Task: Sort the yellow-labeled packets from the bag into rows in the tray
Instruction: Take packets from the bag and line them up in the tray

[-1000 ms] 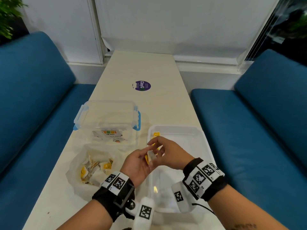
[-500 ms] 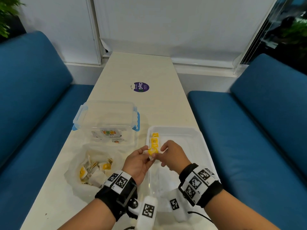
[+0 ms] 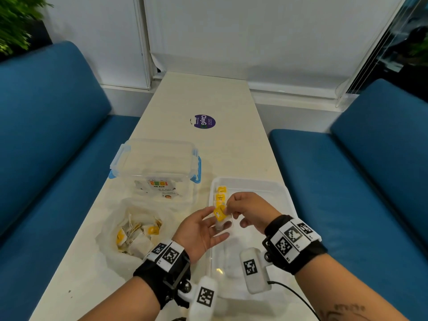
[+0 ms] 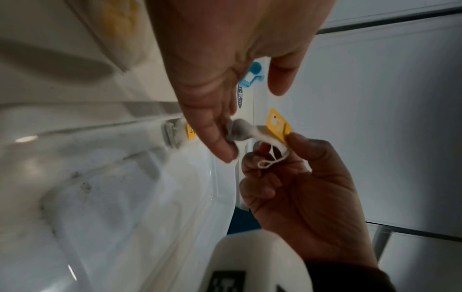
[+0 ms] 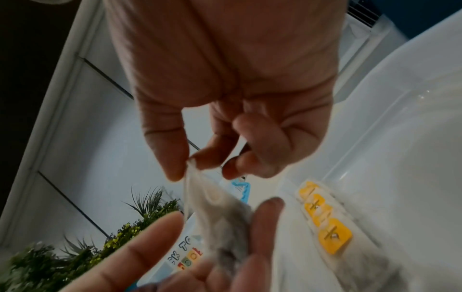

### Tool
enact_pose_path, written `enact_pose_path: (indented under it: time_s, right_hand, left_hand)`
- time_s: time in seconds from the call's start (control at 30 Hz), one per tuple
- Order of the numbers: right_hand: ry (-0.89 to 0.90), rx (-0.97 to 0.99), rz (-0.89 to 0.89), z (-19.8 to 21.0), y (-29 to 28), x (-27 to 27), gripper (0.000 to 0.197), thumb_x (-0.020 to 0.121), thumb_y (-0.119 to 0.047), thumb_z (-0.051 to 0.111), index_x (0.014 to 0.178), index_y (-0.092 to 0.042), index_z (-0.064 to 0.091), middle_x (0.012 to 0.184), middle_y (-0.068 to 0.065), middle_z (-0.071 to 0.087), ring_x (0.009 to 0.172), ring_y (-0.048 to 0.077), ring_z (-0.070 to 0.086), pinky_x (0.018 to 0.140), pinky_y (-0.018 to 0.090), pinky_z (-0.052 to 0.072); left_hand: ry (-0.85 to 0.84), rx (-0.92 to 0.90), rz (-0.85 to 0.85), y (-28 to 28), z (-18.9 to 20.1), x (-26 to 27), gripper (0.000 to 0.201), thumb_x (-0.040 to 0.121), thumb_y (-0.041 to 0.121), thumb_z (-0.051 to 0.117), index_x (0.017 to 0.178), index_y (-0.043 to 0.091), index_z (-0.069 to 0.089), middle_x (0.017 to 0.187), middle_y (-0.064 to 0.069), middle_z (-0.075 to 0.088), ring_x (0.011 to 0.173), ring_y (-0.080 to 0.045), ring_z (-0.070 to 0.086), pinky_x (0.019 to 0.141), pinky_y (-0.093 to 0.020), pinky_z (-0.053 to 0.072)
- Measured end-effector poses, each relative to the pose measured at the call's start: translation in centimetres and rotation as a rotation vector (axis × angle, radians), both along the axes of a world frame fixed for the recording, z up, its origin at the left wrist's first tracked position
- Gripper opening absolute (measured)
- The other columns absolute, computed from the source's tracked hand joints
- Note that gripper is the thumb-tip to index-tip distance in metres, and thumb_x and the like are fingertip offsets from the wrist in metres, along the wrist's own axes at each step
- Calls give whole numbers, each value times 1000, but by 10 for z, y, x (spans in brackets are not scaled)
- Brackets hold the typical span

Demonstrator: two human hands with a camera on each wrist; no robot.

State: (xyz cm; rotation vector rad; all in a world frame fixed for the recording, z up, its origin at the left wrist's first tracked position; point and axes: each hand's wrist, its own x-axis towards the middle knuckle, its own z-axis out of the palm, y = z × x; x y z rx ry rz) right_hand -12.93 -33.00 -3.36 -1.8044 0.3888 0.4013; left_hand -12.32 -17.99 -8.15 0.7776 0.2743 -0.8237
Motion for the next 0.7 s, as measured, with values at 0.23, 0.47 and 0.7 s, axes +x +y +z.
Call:
enact_pose_path:
  time_s: [0.23, 0.47, 0.7]
  right_hand:
    - [-14, -72, 49, 6, -6, 7, 22, 75, 5, 58, 58, -7, 51, 53, 11, 50, 39, 16, 42, 39, 18, 31]
    - [-43, -128, 89, -9, -4, 4, 14, 76, -8, 73, 73, -9, 59, 60, 3, 52, 49, 8, 47, 41, 17, 33]
    - [-182, -487, 91, -23, -14, 12, 26, 81, -10, 63, 63, -18, 46, 68, 0, 53, 61, 11, 47, 53, 20, 34]
  left_hand:
    - [-179, 140, -22, -2, -11, -1, 20, 90, 2, 51, 107, 8, 60, 84, -5, 65, 67, -11, 63, 64, -26, 56]
    - [-335, 353, 63, -9, -16, -3, 14, 84, -6, 60, 89, 8, 57, 74, -5, 67, 69, -12, 66, 62, -19, 54]
    - [-345, 597, 130, -5, -26, -2, 24, 86, -5, 55, 94, 17, 59, 89, 1, 60, 78, -11, 53, 68, -25, 42]
